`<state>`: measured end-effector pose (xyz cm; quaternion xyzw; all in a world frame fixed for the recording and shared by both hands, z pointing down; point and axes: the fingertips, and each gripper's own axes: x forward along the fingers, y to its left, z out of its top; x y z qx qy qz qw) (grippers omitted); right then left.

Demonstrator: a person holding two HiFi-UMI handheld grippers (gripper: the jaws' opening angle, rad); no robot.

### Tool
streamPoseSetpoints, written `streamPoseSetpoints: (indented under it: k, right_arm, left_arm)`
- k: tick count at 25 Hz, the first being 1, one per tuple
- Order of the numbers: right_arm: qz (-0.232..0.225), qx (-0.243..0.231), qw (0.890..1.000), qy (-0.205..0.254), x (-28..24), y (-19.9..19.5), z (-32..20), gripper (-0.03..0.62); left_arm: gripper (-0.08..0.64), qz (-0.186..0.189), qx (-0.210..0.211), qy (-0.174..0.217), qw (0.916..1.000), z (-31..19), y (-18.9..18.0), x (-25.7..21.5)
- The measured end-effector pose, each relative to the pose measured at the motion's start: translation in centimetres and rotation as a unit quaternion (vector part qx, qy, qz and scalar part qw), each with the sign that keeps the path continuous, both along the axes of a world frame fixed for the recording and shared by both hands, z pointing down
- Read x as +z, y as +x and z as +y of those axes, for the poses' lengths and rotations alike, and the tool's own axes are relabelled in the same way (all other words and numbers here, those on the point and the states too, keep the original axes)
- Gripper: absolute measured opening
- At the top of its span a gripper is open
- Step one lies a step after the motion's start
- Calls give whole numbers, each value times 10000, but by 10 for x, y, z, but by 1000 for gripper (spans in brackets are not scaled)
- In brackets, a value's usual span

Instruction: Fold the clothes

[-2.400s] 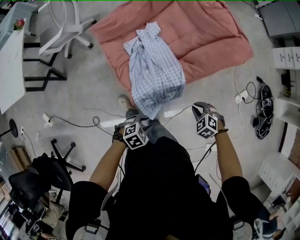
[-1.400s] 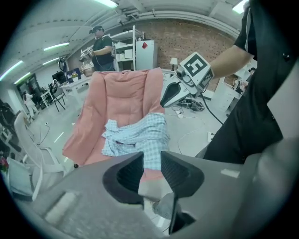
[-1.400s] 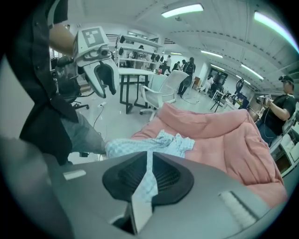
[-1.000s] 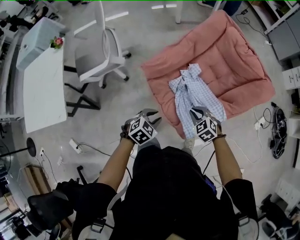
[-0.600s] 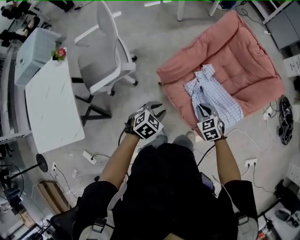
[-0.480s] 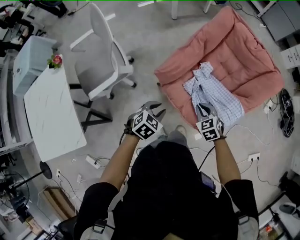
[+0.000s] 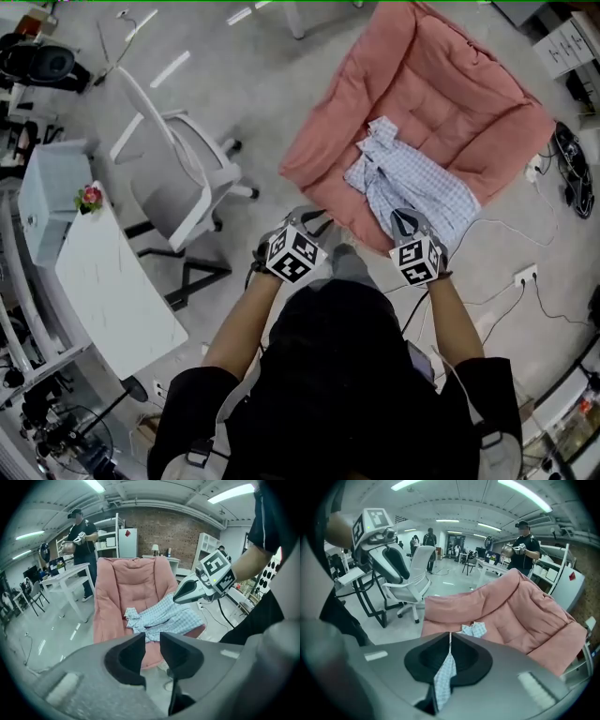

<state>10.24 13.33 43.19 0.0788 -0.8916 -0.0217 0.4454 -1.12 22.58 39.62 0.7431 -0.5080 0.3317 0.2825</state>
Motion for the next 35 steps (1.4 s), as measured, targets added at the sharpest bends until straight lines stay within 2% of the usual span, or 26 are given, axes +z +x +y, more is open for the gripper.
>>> streamPoseSetpoints:
  k: [3, 8, 12, 17, 23, 28, 32, 35]
  right_arm:
    - [-73, 174, 9998, -41, -4, -2, -27, 14]
    - [-247, 890, 9955, -228, -8, 19, -64, 14]
    - [-176, 1345, 9901, -369, -2, 41, -74, 12]
    - [-111, 1780, 9827, -491, 13, 45, -77, 12]
    - [-71, 2479, 9671, -569, 22, 28, -85, 12]
    - [-147, 3125, 9478, -608, 28, 17, -101, 12]
    - [-241, 3492, 9346, -637, 34, 8, -104, 12]
    - [-433, 3636, 9281, -676, 40, 6, -104, 12]
  left_arm:
    - [107, -60, 216, 9, 9997, -33, -8, 2]
    - [106, -35, 543, -47, 9985, -80, -6, 11]
    - [107, -12, 881, -135, 9960, -106, 2, 19]
    - [106, 15, 1264, -231, 9917, -133, 0, 37]
    - [106, 123, 1849, -398, 9819, -161, -13, 64]
    - [107, 57, 2270, -389, 9731, -195, -22, 83]
    - [107, 42, 2437, -427, 9689, -220, -29, 103]
    - [107, 98, 2340, -508, 9709, -238, -27, 123]
